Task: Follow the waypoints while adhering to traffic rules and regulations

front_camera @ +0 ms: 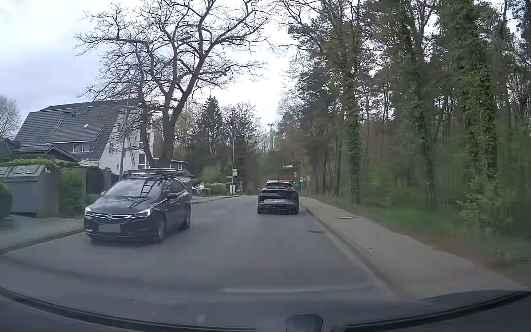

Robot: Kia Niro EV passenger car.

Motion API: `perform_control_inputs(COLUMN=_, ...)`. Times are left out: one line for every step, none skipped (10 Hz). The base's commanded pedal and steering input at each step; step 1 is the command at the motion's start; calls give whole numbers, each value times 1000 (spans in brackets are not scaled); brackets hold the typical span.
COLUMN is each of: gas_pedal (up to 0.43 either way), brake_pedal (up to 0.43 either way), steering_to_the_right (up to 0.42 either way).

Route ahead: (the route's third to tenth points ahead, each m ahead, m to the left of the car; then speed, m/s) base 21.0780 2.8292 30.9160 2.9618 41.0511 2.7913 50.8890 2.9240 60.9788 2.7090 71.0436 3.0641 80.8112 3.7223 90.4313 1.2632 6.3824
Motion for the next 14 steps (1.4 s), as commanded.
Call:
perform_control_inputs(gas_pedal=110, brake_pedal=0, steering_to_the_right=-1)
perform_control_inputs(gas_pedal=110, brake_pedal=0, steering_to_the_right=-1)
perform_control_inputs(gas_pedal=110, brake_pedal=0, steering_to_the_right=-1)
perform_control_inputs(gas_pedal=110, brake_pedal=0, steering_to_the_right=-1)
perform_control_inputs(gas_pedal=110, brake_pedal=0, steering_to_the_right=-1)
perform_control_inputs(gas_pedal=110, brake_pedal=0, steering_to_the_right=-1)
perform_control_inputs(gas_pedal=110, brake_pedal=0, steering_to_the_right=-1)
perform_control_inputs(gas_pedal=110, brake_pedal=0, steering_to_the_right=-1)
perform_control_inputs(gas_pedal=110, brake_pedal=0, steering_to_the_right=-1)
perform_control_inputs(gas_pedal=110, brake_pedal=0, steering_to_the_right=-1)
perform_control_inputs(gas_pedal=110, brake_pedal=0, steering_to_the_right=-2)
perform_control_inputs(gas_pedal=110, brake_pedal=0, steering_to_the_right=-2)
perform_control_inputs(gas_pedal=110, brake_pedal=0, steering_to_the_right=-2)
perform_control_inputs(gas_pedal=189, brake_pedal=0, steering_to_the_right=-2)
